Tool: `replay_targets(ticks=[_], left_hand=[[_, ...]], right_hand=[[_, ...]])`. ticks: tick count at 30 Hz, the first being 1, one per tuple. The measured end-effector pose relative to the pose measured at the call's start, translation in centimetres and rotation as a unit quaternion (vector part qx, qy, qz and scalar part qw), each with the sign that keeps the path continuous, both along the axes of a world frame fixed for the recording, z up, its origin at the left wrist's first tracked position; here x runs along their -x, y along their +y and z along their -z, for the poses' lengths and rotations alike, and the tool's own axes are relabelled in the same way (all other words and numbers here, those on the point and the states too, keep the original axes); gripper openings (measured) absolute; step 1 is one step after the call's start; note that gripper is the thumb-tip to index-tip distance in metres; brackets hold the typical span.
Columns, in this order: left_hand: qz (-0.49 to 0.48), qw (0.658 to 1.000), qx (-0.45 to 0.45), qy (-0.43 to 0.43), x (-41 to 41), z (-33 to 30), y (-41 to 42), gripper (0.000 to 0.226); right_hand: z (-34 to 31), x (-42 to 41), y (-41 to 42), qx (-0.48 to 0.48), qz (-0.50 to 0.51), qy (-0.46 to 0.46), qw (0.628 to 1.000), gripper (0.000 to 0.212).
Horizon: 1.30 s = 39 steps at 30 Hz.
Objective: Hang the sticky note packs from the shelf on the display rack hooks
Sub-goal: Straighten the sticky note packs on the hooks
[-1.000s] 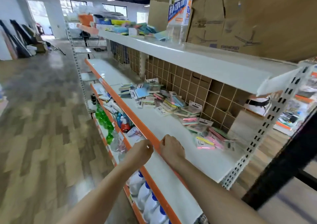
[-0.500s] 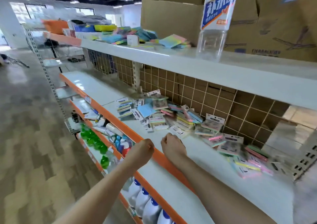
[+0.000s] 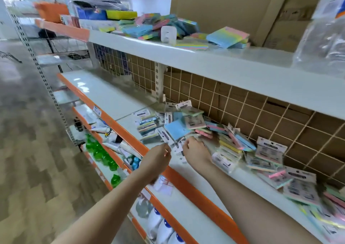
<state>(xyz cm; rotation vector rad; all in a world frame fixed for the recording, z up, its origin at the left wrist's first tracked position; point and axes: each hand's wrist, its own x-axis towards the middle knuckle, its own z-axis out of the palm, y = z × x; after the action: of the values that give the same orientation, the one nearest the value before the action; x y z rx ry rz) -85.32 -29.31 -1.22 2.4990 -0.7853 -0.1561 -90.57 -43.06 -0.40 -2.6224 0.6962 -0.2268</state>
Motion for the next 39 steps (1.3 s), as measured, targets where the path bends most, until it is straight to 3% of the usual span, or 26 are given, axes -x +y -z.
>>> replay_targets(ticks=[8, 11, 13, 22, 31, 36, 39], left_hand=[[0.01, 0.999, -0.018, -0.036, -8.6, -1.4, -3.1, 0.029], [0.013, 0.999, -0.024, -0.027, -11.5, -1.3, -3.6, 0.029], [0.017, 0.999, -0.022, -0.032, -13.6, -0.9, -3.9, 0.027], [0.071, 0.993, -0.054, -0.077, -21.6, 2.3, -3.8, 0.045], [0.123, 0.982, -0.088, -0.115, -23.6, 4.6, -2.4, 0.053], [0.145, 0.973, -0.085, -0.155, -23.6, 4.6, -2.1, 0.047], [0.155, 0.972, -0.034, -0.175, -23.9, 4.2, -1.9, 0.046]], right_hand=[[-0.9, -8.7, -3.1, 0.059, 0.002, -0.009, 0.998, 0.029], [-1.5, -11.3, -4.6, 0.037, -0.002, 0.004, 0.999, 0.024], [-1.8, -13.0, -5.5, 0.049, 0.012, 0.001, 0.999, 0.034], [-0.7, -19.6, -4.8, 0.224, 0.129, -0.022, 0.966, 0.031], [2.7, -20.0, -4.3, 0.097, 0.194, 0.031, 0.976, 0.054], [3.3, -19.1, -3.1, 0.111, 0.225, -0.008, 0.968, 0.044], [3.6, -18.8, -2.7, 0.122, 0.243, -0.022, 0.962, 0.042]])
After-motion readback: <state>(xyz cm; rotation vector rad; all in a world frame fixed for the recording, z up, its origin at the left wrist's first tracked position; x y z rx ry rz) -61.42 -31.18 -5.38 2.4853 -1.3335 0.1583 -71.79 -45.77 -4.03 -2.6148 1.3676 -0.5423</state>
